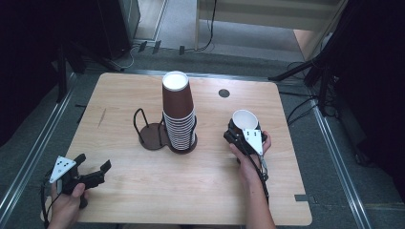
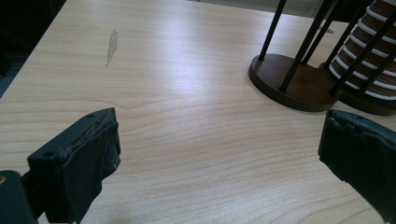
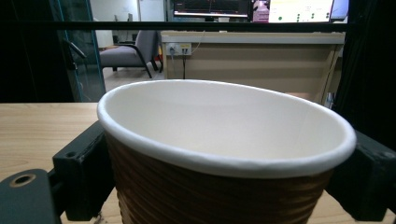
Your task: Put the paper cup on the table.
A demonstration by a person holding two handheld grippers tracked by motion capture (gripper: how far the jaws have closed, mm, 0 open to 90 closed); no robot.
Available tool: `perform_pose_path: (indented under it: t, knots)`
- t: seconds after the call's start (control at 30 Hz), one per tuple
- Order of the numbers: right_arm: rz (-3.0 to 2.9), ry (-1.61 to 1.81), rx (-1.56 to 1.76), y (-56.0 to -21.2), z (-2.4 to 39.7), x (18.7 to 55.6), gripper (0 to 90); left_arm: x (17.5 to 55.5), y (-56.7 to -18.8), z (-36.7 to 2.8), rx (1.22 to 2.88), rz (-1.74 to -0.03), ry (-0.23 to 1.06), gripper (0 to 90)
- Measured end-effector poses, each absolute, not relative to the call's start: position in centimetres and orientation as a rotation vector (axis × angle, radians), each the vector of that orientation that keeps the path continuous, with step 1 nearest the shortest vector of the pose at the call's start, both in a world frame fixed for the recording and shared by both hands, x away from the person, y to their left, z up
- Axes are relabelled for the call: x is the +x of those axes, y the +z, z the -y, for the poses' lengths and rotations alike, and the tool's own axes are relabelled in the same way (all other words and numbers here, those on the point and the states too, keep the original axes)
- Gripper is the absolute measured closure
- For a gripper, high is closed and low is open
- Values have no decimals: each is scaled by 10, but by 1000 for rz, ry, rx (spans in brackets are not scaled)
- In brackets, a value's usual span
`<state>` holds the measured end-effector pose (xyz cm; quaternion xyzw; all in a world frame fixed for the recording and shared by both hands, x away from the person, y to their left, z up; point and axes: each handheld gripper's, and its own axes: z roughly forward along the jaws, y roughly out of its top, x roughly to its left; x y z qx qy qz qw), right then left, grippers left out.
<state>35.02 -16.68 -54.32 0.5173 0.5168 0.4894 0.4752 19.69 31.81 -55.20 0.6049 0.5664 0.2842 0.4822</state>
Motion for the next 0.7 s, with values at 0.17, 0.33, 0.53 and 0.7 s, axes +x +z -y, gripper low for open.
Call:
perform_pose_path:
  t: [0.17,0.33,0.53,0.7]
  knots:
    - [-1269,1191,1272,-543,167,349,83,197,-552,-318,1474,-1378,691,0]
    - [-1275,1188,1274,-542,168,349,78,197,-552,-318,1477,-1373,689,0]
    - [-1286,1182,1267,-542,166,347,72,197,-552,-318,1483,-1371,684,0]
    - [-1307,1182,1270,-543,165,346,50,197,-552,-318,1486,-1358,685,0]
